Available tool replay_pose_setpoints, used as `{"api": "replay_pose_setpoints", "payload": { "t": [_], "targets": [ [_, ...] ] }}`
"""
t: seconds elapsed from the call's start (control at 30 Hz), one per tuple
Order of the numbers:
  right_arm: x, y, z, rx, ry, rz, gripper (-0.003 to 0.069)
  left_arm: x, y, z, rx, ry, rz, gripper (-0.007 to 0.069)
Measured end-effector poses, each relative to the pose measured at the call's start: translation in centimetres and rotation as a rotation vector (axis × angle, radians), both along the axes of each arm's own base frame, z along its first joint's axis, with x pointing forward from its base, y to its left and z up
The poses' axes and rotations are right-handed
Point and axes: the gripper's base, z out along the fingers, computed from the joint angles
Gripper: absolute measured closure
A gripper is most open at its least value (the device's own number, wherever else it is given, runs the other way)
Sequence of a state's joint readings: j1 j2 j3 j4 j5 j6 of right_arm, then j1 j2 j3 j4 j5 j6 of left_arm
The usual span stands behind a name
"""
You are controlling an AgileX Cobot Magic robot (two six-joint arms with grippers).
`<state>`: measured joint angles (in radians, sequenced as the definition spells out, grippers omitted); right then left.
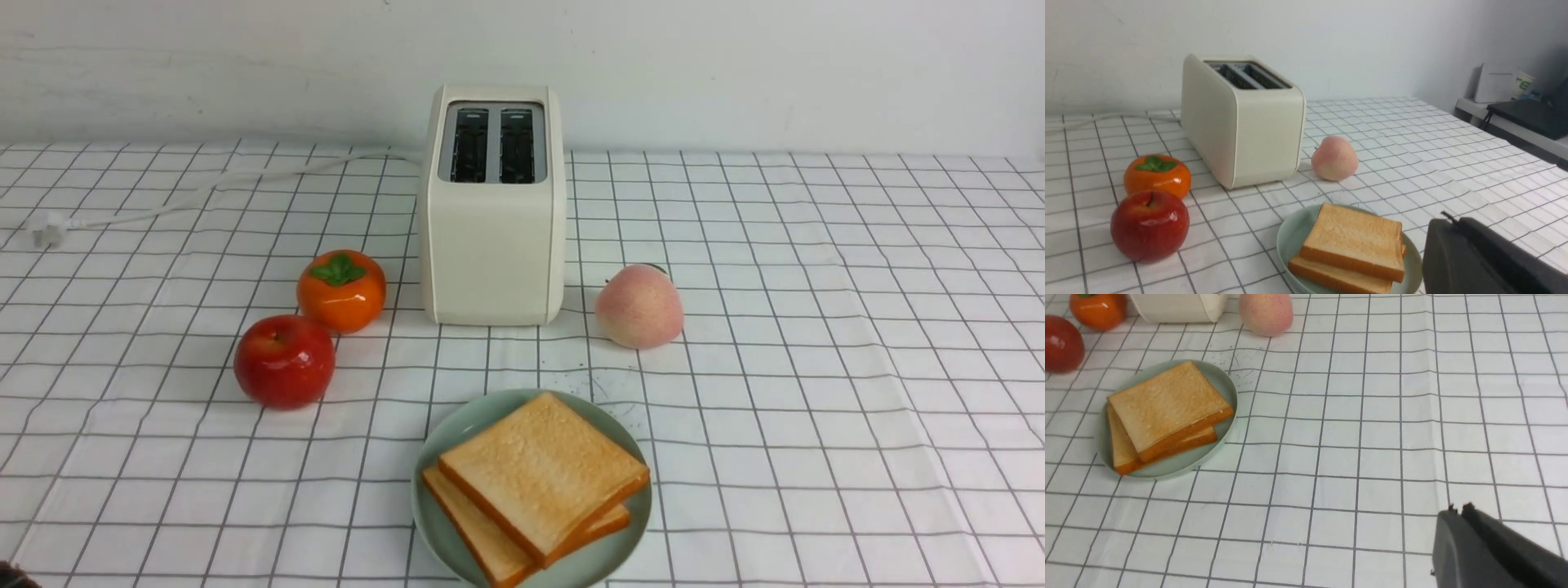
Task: Take toasted bread from bread machine on white checkered table place on plate.
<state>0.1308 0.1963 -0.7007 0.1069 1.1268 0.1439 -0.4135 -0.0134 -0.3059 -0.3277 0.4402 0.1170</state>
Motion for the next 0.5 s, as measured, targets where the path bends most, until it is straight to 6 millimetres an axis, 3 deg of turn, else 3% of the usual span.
{"api": "replay_pose_setpoints", "payload": {
  "t": [0.3, 0.5],
  "targets": [
    [2.9, 0.0, -5.6, 0.066, -0.037, -0.077, 0.0653, 1.4, -0.5, -4.5, 0.049, 0.12, 0.007, 0.0638],
    [3.8, 0.0, -6.7, 0.08, -0.091, -0.091, 0.0646, 1.7, -0.7, -6.2, 0.07, 0.169, 0.007, 0.0638]
  ]
}}
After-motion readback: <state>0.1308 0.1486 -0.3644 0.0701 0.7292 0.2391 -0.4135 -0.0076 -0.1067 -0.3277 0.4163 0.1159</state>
